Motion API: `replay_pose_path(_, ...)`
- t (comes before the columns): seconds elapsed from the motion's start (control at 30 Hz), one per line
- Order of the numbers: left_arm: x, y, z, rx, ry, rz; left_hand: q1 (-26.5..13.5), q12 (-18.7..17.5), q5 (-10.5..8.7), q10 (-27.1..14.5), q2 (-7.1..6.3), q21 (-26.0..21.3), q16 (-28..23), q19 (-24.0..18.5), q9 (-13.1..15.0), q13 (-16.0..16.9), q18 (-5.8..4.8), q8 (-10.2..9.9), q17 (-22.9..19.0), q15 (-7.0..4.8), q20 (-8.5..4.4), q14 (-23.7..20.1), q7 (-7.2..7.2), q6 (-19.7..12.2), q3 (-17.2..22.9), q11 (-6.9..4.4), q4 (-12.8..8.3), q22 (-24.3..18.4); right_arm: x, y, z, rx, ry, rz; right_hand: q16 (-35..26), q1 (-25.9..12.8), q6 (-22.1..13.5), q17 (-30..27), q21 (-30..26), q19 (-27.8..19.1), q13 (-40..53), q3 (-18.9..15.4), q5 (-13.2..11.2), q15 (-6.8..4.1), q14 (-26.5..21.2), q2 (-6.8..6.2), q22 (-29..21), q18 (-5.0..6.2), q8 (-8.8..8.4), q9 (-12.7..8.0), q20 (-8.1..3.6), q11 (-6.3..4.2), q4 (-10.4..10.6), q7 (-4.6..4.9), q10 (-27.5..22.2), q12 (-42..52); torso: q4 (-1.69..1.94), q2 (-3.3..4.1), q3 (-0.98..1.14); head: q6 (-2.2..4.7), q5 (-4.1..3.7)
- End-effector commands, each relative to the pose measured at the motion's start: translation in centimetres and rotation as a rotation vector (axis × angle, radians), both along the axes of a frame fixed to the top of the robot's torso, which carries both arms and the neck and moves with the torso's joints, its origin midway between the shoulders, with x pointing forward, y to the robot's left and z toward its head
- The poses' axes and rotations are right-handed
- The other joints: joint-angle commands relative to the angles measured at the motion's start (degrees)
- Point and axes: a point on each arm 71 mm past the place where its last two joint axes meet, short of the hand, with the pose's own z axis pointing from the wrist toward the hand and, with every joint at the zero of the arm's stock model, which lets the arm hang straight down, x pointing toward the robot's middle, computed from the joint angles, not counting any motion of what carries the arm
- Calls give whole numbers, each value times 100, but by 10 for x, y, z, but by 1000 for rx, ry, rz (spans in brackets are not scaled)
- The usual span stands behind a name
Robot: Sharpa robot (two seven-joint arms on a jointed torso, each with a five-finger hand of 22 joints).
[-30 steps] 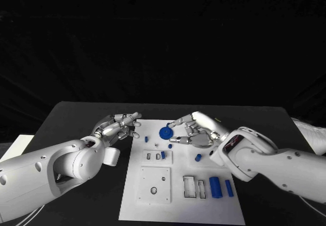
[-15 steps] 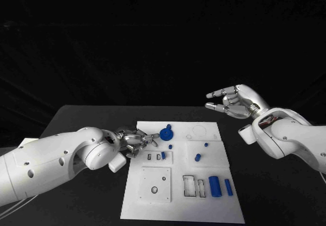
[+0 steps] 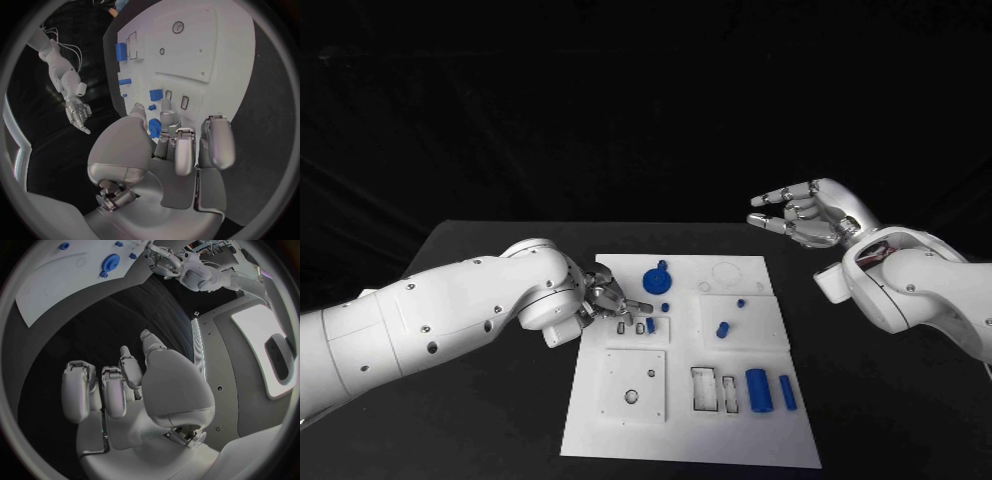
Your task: Assemble the parts on the task board
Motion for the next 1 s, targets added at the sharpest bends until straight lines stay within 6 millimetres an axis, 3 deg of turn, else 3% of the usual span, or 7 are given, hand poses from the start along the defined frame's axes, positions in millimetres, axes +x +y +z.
replay_pose_path(0.03, 1, 0, -1, 131, -10, -11, 18, 282, -17, 191, 85, 90, 17, 129, 221, 315, -110, 265, 1506, -57, -29, 602, -60, -77, -108, -42, -2, 154, 1, 0, -3, -20, 19, -24, -6, 15, -36, 1067, -40, -22, -4, -38, 21, 49, 489, 24, -6, 68, 34, 9, 4, -5, -12, -4, -33, -27, 14, -6, -1, -44, -3)
replay_pose_path(0.23, 3, -7, 1, 140, -24, -10, -41, 455, -186, 276, 134, 172, 17, 167, 496, 501, -135, 546, 1506, -88, -59, 602, -95, -215, -292, -75, 2, 297, 4, -1, -6, -4, 29, -35, -312, 39, -66, 605, -368, -263, -464, -116, 15, 53, 358, 15, -558, 176, 39, 10, 0, -5, 0, -1, -393, -649, 9, -1, -13, -68, -8)
replay_pose_path(0.37, 5, -10, 1, 142, -29, -7, -50, 483, -200, 292, 149, 193, 17, 177, 532, 535, -142, 579, 1506, -91, -62, 602, -98, -234, -316, -78, 4, 336, 7, -5, -9, 33, 56, -57, -1776, 269, -153, -1182, -1820, -1192, -2142, -52, 120, 31, -237, 155, -2704, 551, 56, 10, -9, -9, -16, 7, -1561, -2866, 11, -6, -11, -67, 4)
replay_pose_path(0.5, 7, -14, 1, 147, -28, -11, -46, 505, -200, 307, 163, 209, 17, 185, 557, 562, -147, 603, 1506, -93, -63, 602, -101, -246, -329, -81, 2, 365, 9, -7, -11, 57, 74, -66, -3276, 383, -200, -2591, -3177, -1658, -2890, 19, 259, 27, -573, 126, -4279, 753, 78, 13, -3, 10, 4, 36, -1516, -3607, 22, -4, -15, -72, -7)
replay_pose_path(0.6, 8, -17, 1, 151, -26, -15, -24, 544, -192, 332, 184, 235, 17, 198, 599, 608, -155, 643, 1506, -96, -67, 602, -108, -258, -343, -87, -2, 411, 11, -7, -13, 79, 84, -68, -4561, 438, -274, -3662, -3662, -1657, -3304, 82, 281, 85, -879, 107, -4600, 747, 67, 8, 31, 49, 29, 63, -1621, -4000, 14, 3, -13, -70, 12)
replay_pose_path(0.8, 9, -21, 0, 158, -21, -24, 22, 579, -171, 354, 207, 262, 17, 210, 653, 647, -163, 693, 1506, -102, -71, 602, -117, -277, -356, -94, -7, 457, 15, -6, -17, 128, 115, -56, -5902, 522, -338, -4232, -4775, -1823, -4319, 244, 276, 265, -1194, 66, -5316, 736, 77, 15, 188, 223, 111, 198, -1906, -4896, 11, 6, -14, -75, 17)
replay_pose_path(1.0, 10, -25, -1, 174, -10, -39, 53, 606, -147, 371, 225, 281, 17, 219, 691, 678, -169, 727, 1506, -106, -75, 602, -123, -289, -363, -99, -8, 491, 17, -3, -21, 172, 145, -20, -7348, 620, -311, -5145, -6031, -2038, -5699, 499, 213, 521, -1506, -14, -6130, 745, 84, 8, 468, 394, 96, 354, -1622, -5842, 2, 13, -13, -77, 39)
